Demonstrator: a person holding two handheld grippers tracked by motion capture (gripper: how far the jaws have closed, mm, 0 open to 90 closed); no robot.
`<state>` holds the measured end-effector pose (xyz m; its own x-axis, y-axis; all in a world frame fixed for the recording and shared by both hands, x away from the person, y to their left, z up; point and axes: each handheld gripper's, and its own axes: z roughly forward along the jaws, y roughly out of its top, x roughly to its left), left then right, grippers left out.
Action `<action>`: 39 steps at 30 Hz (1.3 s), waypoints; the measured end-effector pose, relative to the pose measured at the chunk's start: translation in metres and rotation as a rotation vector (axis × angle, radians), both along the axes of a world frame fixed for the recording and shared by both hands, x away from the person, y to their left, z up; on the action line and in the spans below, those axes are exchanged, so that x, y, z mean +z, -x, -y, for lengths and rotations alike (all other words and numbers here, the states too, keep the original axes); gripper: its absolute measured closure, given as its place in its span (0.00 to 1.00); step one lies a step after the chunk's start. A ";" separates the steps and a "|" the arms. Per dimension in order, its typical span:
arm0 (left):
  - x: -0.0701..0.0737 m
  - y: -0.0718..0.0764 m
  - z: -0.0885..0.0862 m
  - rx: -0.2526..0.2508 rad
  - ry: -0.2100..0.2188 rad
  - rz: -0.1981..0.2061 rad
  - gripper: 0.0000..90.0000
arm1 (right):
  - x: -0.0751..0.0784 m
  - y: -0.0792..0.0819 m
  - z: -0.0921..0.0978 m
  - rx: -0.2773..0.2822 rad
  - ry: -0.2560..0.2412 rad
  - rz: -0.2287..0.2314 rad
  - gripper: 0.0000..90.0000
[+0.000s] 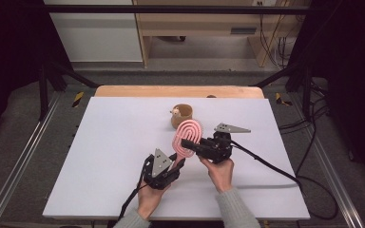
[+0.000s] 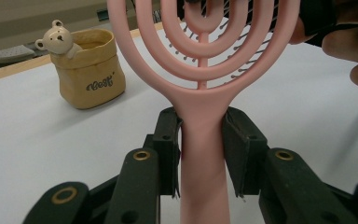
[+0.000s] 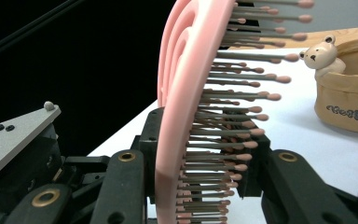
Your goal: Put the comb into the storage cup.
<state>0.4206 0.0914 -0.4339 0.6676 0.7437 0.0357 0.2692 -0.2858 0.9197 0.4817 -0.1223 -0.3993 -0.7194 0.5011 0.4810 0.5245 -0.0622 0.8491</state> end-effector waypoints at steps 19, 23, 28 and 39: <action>0.014 -0.003 -0.008 -0.064 0.059 -0.022 0.57 | 0.005 -0.001 0.004 -0.037 0.010 0.031 0.70; 0.019 -0.006 -0.013 -0.080 0.069 -0.033 0.50 | 0.008 -0.002 0.007 -0.050 0.011 0.044 0.70; 0.023 -0.012 -0.020 -0.092 0.074 -0.063 0.37 | 0.010 -0.002 0.009 -0.068 0.025 0.058 0.70; 0.029 -0.022 -0.045 -0.135 0.090 -0.110 0.09 | 0.015 -0.003 0.014 -0.091 0.044 0.082 0.70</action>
